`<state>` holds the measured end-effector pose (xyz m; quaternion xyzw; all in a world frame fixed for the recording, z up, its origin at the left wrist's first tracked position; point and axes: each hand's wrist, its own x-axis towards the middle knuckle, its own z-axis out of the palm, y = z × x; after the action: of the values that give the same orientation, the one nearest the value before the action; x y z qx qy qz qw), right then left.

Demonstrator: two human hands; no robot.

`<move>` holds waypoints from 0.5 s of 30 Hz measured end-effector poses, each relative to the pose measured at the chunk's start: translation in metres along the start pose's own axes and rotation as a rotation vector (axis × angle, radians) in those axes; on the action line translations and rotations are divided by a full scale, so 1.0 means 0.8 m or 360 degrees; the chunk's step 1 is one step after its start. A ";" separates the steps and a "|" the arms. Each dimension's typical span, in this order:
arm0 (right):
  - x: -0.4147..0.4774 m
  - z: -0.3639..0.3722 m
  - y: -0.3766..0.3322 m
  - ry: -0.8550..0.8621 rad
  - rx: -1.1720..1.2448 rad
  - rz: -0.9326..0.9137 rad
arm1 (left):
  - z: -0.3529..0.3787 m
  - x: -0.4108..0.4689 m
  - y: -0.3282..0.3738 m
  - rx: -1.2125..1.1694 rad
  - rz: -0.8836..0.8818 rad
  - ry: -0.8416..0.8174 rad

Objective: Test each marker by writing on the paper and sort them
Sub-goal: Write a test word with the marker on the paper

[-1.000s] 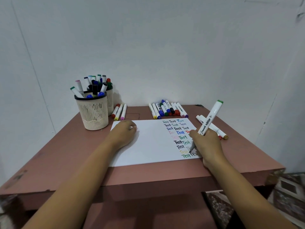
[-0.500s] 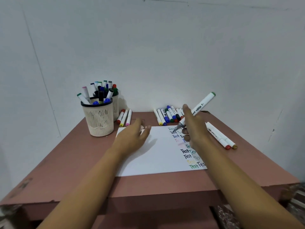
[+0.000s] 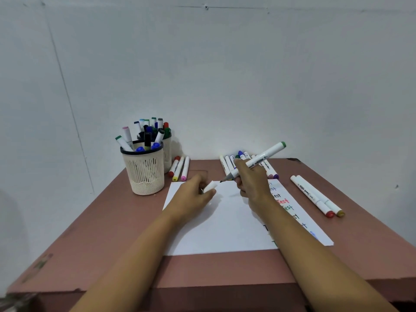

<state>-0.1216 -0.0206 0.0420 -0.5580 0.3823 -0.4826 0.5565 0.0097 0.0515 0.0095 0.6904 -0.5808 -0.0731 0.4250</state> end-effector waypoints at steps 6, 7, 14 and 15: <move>0.001 0.006 0.006 -0.0024 -0.0050 -0.0021 | -0.001 -0.002 0.005 -0.0068 0.0078 -0.0056; 0.001 0.005 0.006 -0.0022 -0.0045 -0.0021 | -0.002 -0.002 0.006 -0.0068 0.0087 -0.0059; 0.003 0.004 0.003 0.0030 0.0026 0.0014 | -0.002 -0.003 0.008 -0.0112 0.0126 -0.0033; 0.003 0.004 0.003 0.0036 0.0028 0.0015 | -0.002 -0.003 0.007 -0.0121 0.0131 -0.0031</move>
<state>-0.1176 -0.0220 0.0397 -0.5458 0.3867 -0.4896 0.5593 0.0060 0.0543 0.0133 0.6484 -0.6097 -0.0843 0.4480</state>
